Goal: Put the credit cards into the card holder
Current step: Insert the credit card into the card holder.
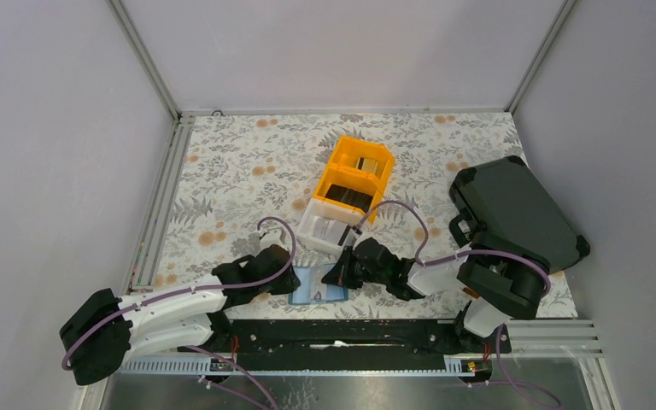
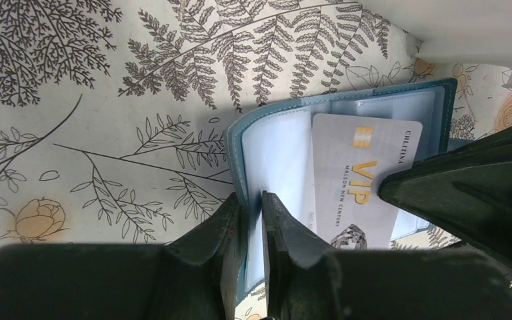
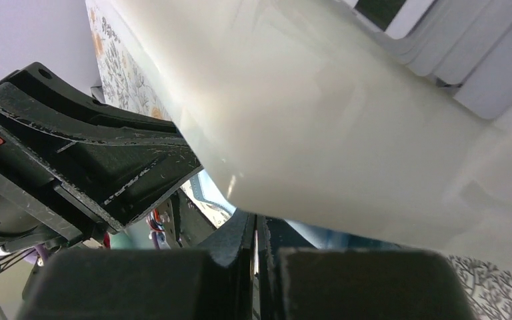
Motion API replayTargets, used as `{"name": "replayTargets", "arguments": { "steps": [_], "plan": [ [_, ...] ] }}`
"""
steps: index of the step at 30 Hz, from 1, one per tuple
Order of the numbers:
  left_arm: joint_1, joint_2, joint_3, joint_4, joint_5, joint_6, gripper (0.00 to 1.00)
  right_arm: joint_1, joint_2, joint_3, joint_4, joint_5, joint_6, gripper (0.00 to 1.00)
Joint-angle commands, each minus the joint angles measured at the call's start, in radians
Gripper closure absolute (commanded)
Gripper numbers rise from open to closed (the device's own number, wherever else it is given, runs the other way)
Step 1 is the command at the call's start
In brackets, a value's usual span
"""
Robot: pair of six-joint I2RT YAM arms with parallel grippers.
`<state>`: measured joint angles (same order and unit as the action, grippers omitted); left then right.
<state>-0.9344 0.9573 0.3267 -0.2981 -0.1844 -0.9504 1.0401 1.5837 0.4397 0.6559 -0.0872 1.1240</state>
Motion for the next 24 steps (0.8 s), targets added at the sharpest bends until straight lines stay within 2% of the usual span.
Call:
{"name": "replayTargets", "arguments": {
  "steps": [1, 9, 16, 24],
  "plan": [
    [0.002, 0.007, -0.032, -0.044, 0.024, 0.010, 0.81, 0.011, 0.047, 0.046, -0.052, -0.046, -0.003, 1.00],
    [0.001, 0.011, -0.031, -0.039, 0.030, 0.014, 0.77, 0.011, 0.076, 0.082, -0.096, -0.060, -0.003, 1.00],
    [0.001, 0.000, -0.032, -0.034, 0.038, 0.012, 0.59, 0.011, 0.095, 0.122, -0.151, -0.060, -0.014, 1.00],
    [0.001, -0.027, -0.037, -0.051, 0.030, 0.000, 0.58, 0.011, 0.045, 0.105, -0.197, -0.019, -0.016, 0.80]
  ]
}}
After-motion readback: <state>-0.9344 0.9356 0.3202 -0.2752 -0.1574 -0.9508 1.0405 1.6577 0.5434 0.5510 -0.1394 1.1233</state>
